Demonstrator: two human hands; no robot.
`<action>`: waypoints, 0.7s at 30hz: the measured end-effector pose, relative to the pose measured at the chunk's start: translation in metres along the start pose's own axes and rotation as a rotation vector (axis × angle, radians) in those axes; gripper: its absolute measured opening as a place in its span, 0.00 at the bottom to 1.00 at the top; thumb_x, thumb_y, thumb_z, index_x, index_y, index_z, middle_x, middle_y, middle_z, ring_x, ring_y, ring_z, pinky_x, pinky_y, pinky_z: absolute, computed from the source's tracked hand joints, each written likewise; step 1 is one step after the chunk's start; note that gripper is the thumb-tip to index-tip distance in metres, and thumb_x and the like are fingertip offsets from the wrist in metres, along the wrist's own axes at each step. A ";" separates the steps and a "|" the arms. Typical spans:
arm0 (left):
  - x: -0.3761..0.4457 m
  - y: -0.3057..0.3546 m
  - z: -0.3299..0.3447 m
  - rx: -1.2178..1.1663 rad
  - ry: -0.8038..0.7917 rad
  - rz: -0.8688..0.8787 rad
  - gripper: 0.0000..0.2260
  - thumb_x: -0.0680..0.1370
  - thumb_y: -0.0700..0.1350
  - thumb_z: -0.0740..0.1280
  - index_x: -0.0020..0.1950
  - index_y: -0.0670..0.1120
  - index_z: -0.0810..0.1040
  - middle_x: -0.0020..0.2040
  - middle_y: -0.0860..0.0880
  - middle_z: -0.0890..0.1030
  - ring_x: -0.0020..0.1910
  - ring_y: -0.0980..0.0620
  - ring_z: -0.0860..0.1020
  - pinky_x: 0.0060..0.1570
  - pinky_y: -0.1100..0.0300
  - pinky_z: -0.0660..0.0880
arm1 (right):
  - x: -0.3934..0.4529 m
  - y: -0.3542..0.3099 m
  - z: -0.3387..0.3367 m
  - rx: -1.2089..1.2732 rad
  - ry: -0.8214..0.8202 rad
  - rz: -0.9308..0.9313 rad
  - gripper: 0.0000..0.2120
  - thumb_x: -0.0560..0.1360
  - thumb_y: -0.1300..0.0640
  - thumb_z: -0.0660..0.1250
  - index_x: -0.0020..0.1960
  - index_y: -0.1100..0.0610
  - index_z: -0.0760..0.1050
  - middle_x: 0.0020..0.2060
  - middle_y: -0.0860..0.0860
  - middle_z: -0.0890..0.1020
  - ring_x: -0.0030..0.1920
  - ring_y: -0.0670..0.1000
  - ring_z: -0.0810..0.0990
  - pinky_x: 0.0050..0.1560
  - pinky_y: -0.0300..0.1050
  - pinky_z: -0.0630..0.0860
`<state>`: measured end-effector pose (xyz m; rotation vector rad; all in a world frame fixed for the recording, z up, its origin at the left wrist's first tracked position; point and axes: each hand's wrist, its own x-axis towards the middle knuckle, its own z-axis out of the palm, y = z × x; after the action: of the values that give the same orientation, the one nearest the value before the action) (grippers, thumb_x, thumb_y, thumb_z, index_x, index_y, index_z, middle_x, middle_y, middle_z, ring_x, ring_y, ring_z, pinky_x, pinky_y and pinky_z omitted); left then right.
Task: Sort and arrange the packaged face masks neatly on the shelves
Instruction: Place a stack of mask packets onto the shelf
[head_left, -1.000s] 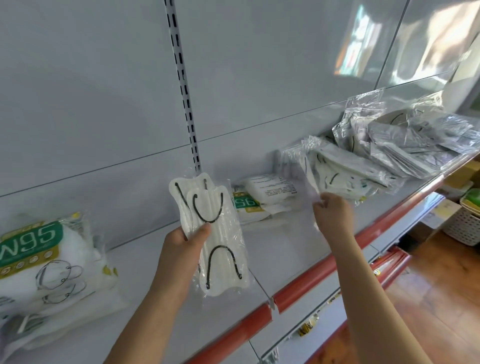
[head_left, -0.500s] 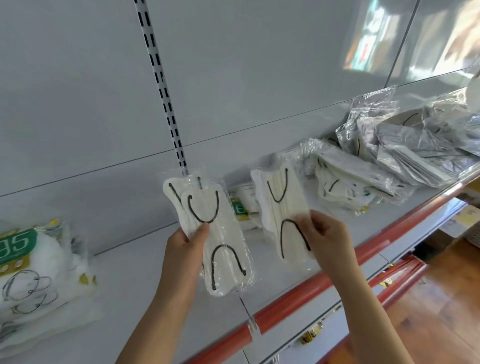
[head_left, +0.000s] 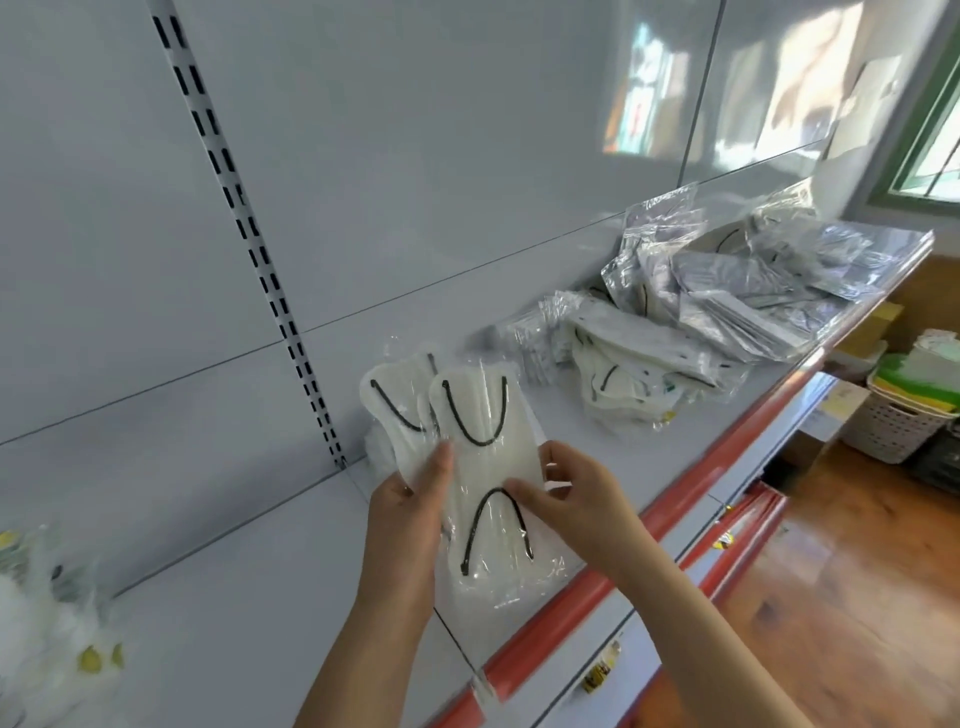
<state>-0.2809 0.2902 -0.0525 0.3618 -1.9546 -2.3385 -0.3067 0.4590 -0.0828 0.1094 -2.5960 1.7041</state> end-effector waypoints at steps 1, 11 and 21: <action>0.001 0.001 0.005 0.008 -0.008 0.013 0.12 0.78 0.53 0.71 0.51 0.46 0.85 0.36 0.49 0.86 0.34 0.53 0.85 0.33 0.63 0.78 | 0.002 0.000 -0.005 -0.011 -0.002 0.008 0.17 0.70 0.41 0.73 0.45 0.54 0.76 0.42 0.50 0.82 0.40 0.51 0.81 0.46 0.53 0.81; 0.034 -0.012 0.077 0.110 0.173 0.112 0.02 0.76 0.44 0.75 0.44 0.49 0.83 0.33 0.54 0.85 0.32 0.57 0.84 0.33 0.64 0.75 | 0.127 0.059 -0.116 -0.535 0.325 -0.174 0.21 0.77 0.46 0.68 0.66 0.54 0.71 0.61 0.51 0.76 0.61 0.54 0.75 0.55 0.47 0.73; 0.070 -0.033 0.164 0.032 0.379 0.067 0.03 0.76 0.44 0.74 0.49 0.49 0.84 0.40 0.51 0.88 0.39 0.51 0.87 0.38 0.57 0.79 | 0.219 0.094 -0.184 -0.425 0.250 -0.095 0.13 0.82 0.52 0.59 0.47 0.60 0.75 0.36 0.55 0.79 0.39 0.59 0.78 0.36 0.48 0.70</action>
<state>-0.3826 0.4397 -0.0677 0.6740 -1.7920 -2.0180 -0.5338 0.6560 -0.0810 0.0053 -2.6403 1.0303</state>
